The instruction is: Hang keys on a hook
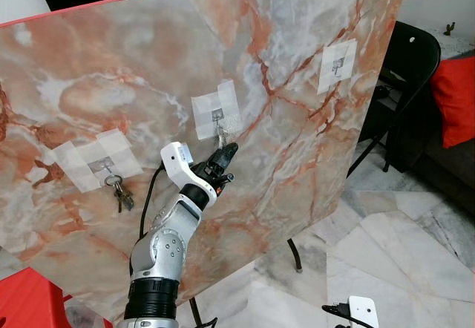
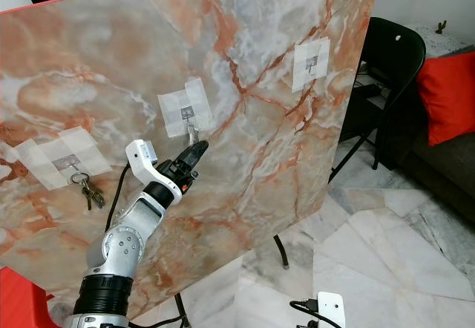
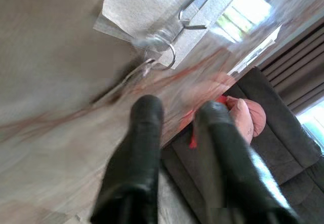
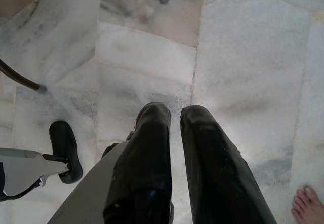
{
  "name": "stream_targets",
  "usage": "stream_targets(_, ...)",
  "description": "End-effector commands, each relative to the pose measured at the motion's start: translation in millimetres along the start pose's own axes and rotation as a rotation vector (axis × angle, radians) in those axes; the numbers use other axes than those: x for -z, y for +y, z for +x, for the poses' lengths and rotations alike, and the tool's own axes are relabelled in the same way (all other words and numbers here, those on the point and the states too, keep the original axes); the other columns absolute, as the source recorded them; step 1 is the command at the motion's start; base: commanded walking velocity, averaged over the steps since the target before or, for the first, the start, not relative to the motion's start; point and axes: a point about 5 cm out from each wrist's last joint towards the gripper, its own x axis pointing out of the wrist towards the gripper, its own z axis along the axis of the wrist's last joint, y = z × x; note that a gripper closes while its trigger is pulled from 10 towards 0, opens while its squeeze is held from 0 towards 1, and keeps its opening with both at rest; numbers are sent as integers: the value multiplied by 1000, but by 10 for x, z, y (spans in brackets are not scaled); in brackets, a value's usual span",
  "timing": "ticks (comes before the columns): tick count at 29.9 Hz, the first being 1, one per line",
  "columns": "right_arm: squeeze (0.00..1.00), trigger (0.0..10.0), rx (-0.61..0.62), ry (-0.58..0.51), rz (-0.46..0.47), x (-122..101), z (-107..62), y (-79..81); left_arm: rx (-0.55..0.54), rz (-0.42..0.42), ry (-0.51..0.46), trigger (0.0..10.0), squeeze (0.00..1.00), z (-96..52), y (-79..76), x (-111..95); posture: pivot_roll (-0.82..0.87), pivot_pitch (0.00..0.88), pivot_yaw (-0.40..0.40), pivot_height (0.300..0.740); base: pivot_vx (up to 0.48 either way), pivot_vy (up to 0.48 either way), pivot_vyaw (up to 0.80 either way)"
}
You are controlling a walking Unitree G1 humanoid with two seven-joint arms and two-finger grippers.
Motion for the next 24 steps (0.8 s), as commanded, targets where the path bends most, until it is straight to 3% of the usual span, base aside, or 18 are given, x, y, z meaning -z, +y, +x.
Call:
stream_targets(1,0,10000,-6,3,2,6,1,18,-5,-7,-1,10000,1000,-3,12,-11,-56,0,34,734,0,0,0)
stream_targets(9,0,10000,-7,4,0,7,1,15,9,22,9,10000,1000,-73,43,-25,-52,0,35,734,0,0,0)
stream_targets(12,0,10000,-6,4,0,7,1,14,42,152,82,10000,1000,-152,46,-10,-50,0,34,734,0,0,0)
stream_targets(13,0,10000,-6,4,1,8,1,13,54,189,103,10000,0,-191,51,-6,-48,0,35,734,0,0,0)
stream_targets(19,0,10000,-6,5,-2,8,0,9,73,314,213,10000,0,-490,161,20,-43,0,36,734,0,0,0)
stream_targets(21,0,10000,-7,5,-3,8,0,9,38,368,256,10000,0,-599,270,41,-40,0,34,734,0,0,0)
stream_targets(24,0,10000,-7,6,-4,7,0,8,12,394,278,10000,0,-654,340,51,-40,0,34,734,0,0,0)
